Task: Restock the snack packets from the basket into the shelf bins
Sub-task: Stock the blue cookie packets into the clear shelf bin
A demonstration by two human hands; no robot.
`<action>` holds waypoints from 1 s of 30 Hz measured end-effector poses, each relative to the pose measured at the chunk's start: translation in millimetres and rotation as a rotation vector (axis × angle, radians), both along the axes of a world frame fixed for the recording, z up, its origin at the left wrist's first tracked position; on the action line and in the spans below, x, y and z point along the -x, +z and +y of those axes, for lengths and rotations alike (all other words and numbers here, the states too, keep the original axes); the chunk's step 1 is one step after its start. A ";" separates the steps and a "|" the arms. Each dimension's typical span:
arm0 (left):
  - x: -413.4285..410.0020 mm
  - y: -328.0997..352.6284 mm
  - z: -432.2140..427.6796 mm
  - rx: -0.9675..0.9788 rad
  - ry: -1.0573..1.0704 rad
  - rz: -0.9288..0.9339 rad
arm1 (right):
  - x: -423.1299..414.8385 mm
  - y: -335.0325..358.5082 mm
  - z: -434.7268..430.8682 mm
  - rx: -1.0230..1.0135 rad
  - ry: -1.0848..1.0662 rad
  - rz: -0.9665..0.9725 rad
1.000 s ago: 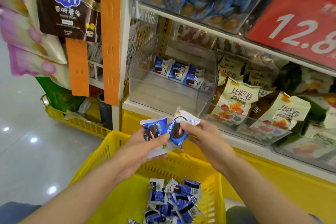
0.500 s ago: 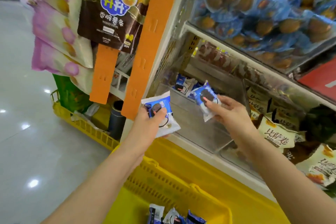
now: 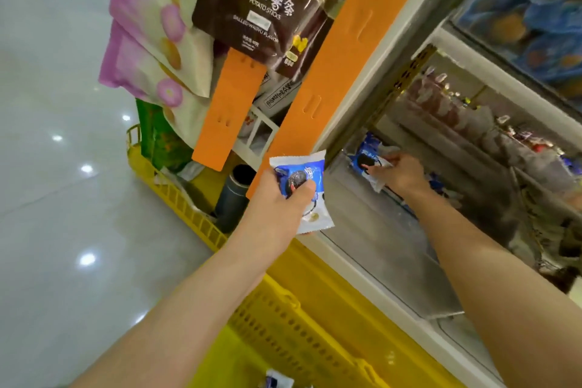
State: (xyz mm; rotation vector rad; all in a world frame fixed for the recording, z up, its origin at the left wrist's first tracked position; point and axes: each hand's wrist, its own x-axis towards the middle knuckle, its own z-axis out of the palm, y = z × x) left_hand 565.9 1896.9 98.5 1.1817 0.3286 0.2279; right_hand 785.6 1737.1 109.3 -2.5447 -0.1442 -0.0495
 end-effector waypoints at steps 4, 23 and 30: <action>-6.2 -2.2 5.6 0.029 0.028 -0.012 | -15.1 -8.4 7.7 0.133 0.032 -0.066; 17.2 18.6 -0.2 -0.048 -0.119 0.087 | 116.7 36.6 16.6 -0.098 0.280 -0.408; 39.5 20.8 -6.7 -0.269 -0.353 0.056 | 208.4 46.3 1.2 -0.298 0.429 0.107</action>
